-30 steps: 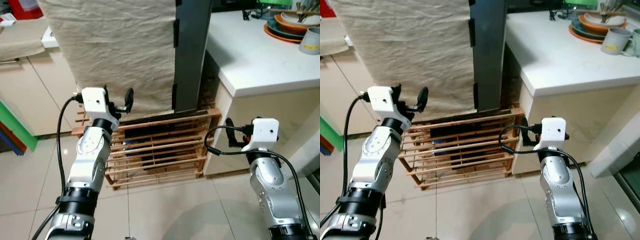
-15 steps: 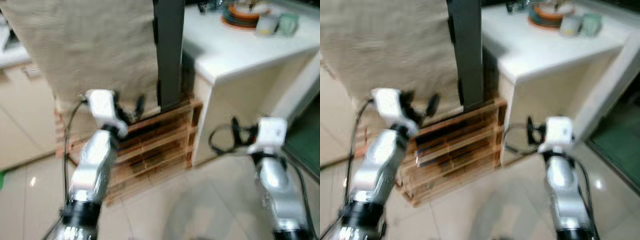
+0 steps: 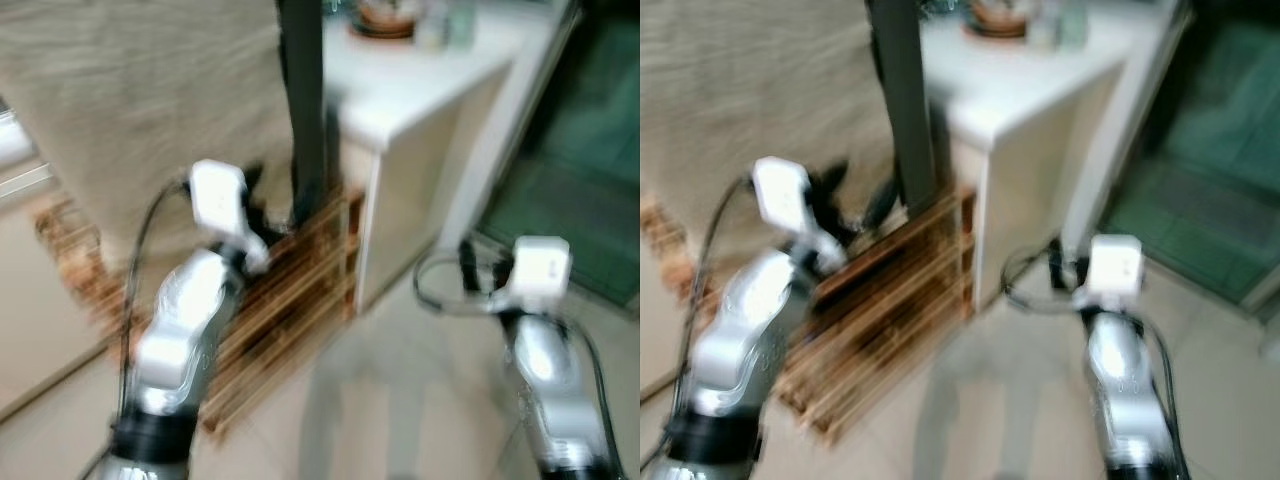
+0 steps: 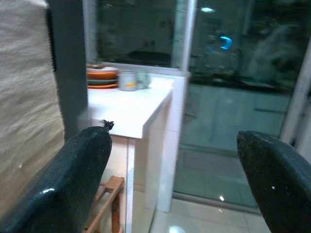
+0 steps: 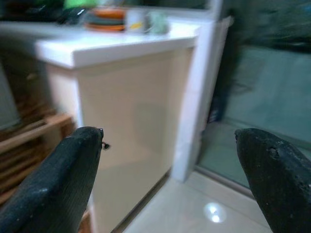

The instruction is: Restocking fridge

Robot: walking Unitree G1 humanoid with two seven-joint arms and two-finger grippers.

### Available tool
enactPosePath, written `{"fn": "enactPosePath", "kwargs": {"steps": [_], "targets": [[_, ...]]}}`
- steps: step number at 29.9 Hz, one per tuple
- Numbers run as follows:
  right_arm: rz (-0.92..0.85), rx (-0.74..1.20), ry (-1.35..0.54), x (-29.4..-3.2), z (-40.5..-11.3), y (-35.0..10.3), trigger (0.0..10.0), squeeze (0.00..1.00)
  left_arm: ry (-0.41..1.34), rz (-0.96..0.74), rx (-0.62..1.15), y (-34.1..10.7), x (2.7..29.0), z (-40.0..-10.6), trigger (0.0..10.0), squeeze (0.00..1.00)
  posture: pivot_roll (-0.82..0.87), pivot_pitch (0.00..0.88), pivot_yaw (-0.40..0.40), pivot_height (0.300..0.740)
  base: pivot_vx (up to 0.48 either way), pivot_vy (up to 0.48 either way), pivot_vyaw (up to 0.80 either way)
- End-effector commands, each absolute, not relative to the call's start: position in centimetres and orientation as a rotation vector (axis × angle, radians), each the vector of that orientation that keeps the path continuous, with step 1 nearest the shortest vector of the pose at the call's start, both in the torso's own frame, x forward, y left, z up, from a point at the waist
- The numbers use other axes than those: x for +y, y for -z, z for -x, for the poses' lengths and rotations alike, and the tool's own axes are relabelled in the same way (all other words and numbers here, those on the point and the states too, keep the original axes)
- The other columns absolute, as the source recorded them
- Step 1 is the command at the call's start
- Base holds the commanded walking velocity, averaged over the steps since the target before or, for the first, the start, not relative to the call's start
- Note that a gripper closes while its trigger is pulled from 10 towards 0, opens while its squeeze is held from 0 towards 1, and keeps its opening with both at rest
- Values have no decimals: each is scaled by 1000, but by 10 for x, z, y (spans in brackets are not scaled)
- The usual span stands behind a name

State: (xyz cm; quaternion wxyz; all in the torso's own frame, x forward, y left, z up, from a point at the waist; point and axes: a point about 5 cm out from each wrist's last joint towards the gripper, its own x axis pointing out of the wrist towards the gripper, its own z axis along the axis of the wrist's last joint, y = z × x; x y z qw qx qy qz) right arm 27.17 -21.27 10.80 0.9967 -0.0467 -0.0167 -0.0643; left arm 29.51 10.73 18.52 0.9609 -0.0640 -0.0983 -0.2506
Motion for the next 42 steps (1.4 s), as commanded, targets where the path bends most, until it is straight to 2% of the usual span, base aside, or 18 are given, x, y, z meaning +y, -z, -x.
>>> {"fn": "enactPosePath", "kwargs": {"steps": [1, 9, 19, 27, 34, 36, 38, 42], "targets": [[88, -53, 116, -207, -275, -112, 10000, 0, 467, 122, -182, -185, 120, -299, 10000, 0, -127, 0, 73, 740, 0, 458, -763], [93, -38, 117, -205, -273, -107, 10000, 0, 478, 125, -147, -178, 120, -295, 10000, 0, -126, 0, 80, 740, 0, 455, -732], [96, -32, 104, -203, -274, -105, 10000, 0, 478, 116, -141, -177, 129, -292, 10000, 0, -116, 0, 74, 740, -125, 418, 0], [97, -21, 94, -203, -274, -101, 10000, 0, 634, 39, -155, -178, 115, -275, 10000, 0, -112, 0, 71, 740, -220, 287, 0], [101, -16, 88, -202, -274, -100, 10000, 0, 591, 78, -124, -174, 125, -278, 10000, 0, -114, 0, 70, 740, 0, 0, 0], [103, -17, 86, -202, -274, -100, 10000, 0, 528, 101, -116, -173, 132, -282, 10000, 0, -113, 0, 69, 740, 0, 0, 0], [103, -23, 82, -201, -275, -101, 10000, 0, 384, 90, -102, -170, 145, -293, 10000, 0, -113, 0, 68, 740, 0, 0, 0], [102, -28, 79, -200, -276, -102, 10000, 0, 312, 171, -100, -173, 150, -301, 10000, 0, -112, 0, 67, 740, 0, 0, 0]]}}
